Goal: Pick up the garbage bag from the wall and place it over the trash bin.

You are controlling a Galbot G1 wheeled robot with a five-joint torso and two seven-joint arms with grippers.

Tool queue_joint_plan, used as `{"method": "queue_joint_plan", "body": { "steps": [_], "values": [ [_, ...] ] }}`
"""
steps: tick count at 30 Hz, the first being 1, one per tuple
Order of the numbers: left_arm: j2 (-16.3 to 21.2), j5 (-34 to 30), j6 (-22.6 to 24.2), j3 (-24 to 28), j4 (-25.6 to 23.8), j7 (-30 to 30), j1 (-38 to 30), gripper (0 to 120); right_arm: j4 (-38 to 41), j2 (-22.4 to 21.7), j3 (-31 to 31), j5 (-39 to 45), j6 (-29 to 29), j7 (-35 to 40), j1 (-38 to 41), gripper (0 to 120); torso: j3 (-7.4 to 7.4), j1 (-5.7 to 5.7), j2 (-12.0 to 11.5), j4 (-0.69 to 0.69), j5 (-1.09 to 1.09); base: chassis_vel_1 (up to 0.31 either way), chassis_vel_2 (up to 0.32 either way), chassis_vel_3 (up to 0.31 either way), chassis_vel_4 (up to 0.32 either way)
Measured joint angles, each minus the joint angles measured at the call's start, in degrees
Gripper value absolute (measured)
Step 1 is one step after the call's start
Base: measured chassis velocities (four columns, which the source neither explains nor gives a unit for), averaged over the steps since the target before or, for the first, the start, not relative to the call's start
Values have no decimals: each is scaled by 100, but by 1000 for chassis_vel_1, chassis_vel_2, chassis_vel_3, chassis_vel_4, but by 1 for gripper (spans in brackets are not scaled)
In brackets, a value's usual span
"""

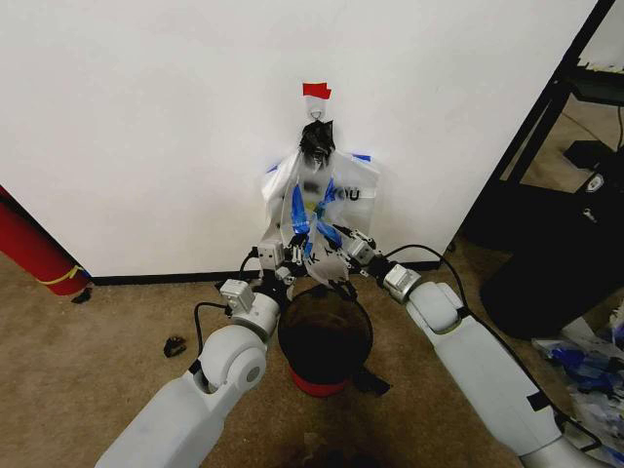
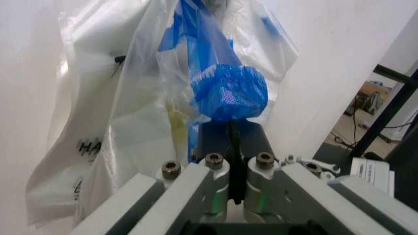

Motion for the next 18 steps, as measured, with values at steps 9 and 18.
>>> {"method": "queue_joint_plan", "body": {
  "steps": [9, 18],
  "values": [
    [19, 48, 1, -55, -92, -4, 128, 0, 155, -58, 194, 356, 143, -23, -201, 0, 0, -1, 0, 0, 0, 0, 0, 0, 0],
    [20, 197, -100, -378, -268, 16, 506, 0, 1032, 27, 311, 3052, 1134, 309, -1179, 0, -1, -1, 0, 0, -1, 0, 0, 0, 0]
  ]
}}
